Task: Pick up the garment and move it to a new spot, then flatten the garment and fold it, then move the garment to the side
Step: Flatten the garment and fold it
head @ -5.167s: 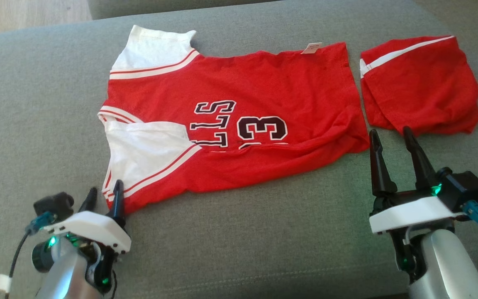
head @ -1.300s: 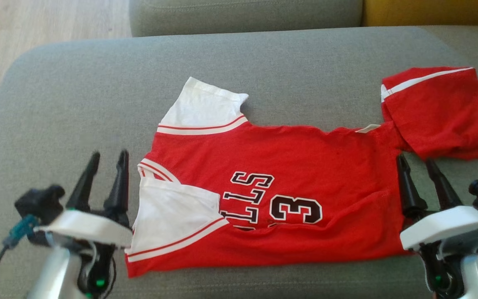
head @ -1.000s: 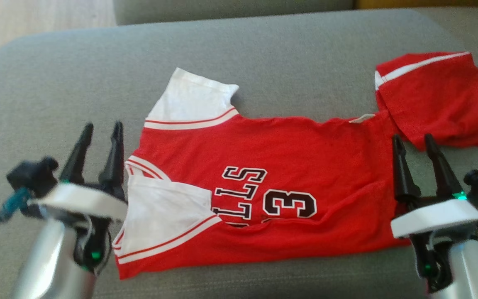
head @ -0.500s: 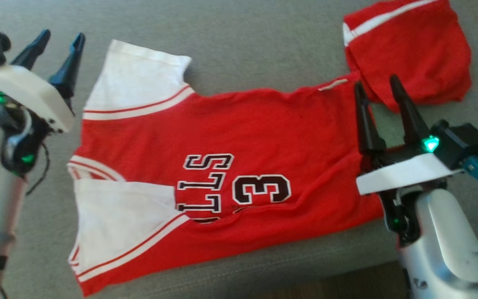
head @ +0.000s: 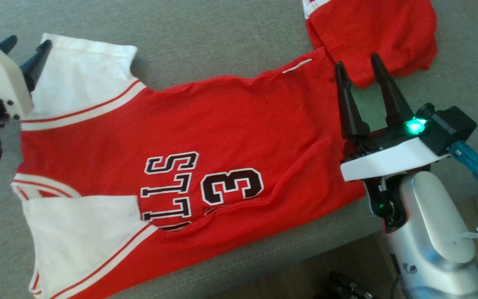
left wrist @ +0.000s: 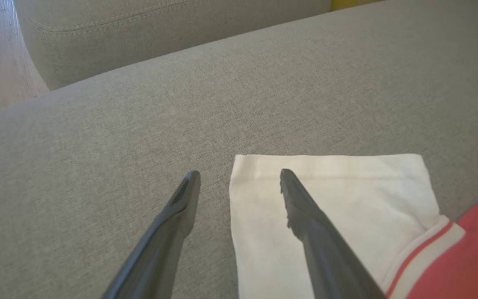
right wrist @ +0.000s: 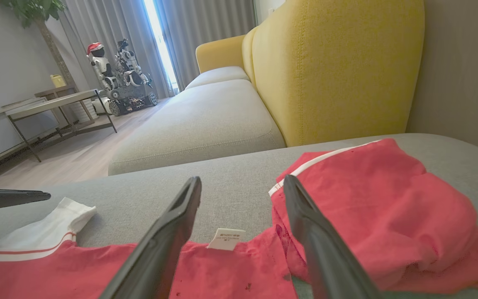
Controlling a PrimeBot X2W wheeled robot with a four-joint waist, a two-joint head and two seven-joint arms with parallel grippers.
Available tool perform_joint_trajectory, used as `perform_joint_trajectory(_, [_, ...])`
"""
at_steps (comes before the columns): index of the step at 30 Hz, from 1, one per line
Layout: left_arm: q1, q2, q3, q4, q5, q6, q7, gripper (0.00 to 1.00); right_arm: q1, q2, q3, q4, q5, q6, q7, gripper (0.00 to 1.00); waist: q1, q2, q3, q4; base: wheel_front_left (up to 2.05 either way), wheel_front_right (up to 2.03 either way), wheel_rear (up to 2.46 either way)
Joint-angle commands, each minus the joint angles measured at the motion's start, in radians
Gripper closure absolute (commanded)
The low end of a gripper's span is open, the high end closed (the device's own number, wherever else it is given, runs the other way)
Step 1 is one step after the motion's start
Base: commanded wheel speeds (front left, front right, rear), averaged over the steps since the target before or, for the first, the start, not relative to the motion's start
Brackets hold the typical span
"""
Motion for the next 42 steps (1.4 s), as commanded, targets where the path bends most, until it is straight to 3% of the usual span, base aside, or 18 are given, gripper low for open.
perform_joint_trajectory(1, [-0.057, 0.062, 0.028, -0.012, -0.009, 0.0, 0.0, 0.0, -0.021, 0.005, 0.024, -0.026, 0.009, -0.001, -0.015, 0.0, -0.0001, 0.0, 0.013, -0.019, 0.0, 0.0, 0.0])
perform_joint_trajectory(18, [-0.129, 0.093, -0.116, 0.144, -0.066, 0.0, -0.006, 0.0, -0.008, 0.005, 0.046, -0.006, 0.025, -0.001, -0.051, 0.0, -0.0001, 0.0, 0.039, -0.078, 0.0, 0.0, 0.0])
perform_joint_trajectory(19, [-0.128, 0.092, -0.126, 0.14, -0.079, 0.0, -0.001, 0.61, -0.007, 0.005, 0.044, -0.005, 0.024, -0.001, -0.051, 0.0, -0.0001, 0.0, 0.039, -0.078, 0.0, 0.0, 0.0])
perform_joint_trajectory(20, [-0.127, 0.09, -0.138, 0.132, -0.095, 0.0, 0.005, 1.0, -0.007, 0.005, 0.04, -0.003, 0.023, -0.001, -0.052, 0.0, -0.0001, 0.0, 0.039, -0.076, 0.0, 0.0, 0.0])
perform_joint_trajectory(28, [-0.137, 0.088, -0.177, 0.12, -0.155, 0.0, -0.07, 1.0, -0.014, 0.005, 0.018, 0.012, -0.002, -0.001, -0.026, 0.0, -0.0001, 0.0, 0.022, -0.025, 0.0, 0.0, 0.0])
perform_joint_trajectory(42, [-0.149, 0.107, -0.234, 0.174, -0.204, 0.0, -0.236, 1.0, -0.131, 0.005, 0.039, 0.083, -0.032, -0.001, 0.132, 0.0, -0.0001, 0.0, 0.009, 0.071, 0.0, 0.0, 0.0])
